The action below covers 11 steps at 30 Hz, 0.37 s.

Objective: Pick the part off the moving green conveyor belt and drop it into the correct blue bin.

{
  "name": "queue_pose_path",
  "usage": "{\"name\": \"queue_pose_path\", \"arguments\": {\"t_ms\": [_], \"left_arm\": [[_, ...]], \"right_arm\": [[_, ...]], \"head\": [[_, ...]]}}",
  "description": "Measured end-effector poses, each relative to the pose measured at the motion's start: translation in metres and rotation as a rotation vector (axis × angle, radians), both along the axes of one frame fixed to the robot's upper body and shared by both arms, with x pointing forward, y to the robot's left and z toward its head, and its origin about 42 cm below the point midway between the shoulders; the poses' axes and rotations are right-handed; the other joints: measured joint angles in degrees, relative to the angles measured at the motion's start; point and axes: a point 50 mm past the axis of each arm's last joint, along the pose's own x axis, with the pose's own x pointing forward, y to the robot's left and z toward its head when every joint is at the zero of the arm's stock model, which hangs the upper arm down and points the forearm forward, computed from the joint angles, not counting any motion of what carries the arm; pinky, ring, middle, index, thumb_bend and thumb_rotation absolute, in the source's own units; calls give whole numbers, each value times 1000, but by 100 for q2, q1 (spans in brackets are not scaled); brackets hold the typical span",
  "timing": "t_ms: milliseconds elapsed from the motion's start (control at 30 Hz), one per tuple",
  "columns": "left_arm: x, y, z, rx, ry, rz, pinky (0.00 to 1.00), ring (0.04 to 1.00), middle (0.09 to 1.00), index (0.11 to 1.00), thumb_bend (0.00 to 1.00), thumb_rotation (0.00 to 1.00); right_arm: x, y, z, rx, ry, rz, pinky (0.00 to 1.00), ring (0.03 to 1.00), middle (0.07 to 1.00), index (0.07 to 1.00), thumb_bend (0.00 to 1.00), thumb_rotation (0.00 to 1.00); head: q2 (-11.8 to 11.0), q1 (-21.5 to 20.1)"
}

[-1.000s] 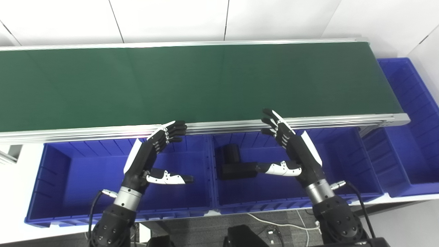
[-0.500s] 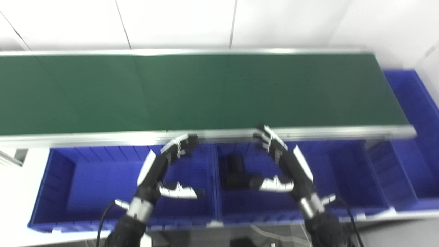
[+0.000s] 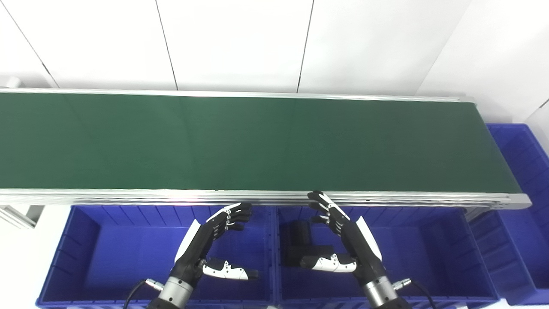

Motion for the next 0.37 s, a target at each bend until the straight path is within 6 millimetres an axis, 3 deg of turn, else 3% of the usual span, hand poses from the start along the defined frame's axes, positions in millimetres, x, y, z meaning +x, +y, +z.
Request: {"name": "queue_pose_path", "arguments": {"t_ms": [367], "left_arm": [[-1, 3, -1, 10, 0, 1, 721, 772, 793, 804, 964, 47]], "right_arm": [[0, 1, 0, -9, -7, -16, 753, 867, 943, 872, 1000, 442]], "head": [[88, -62]]}}
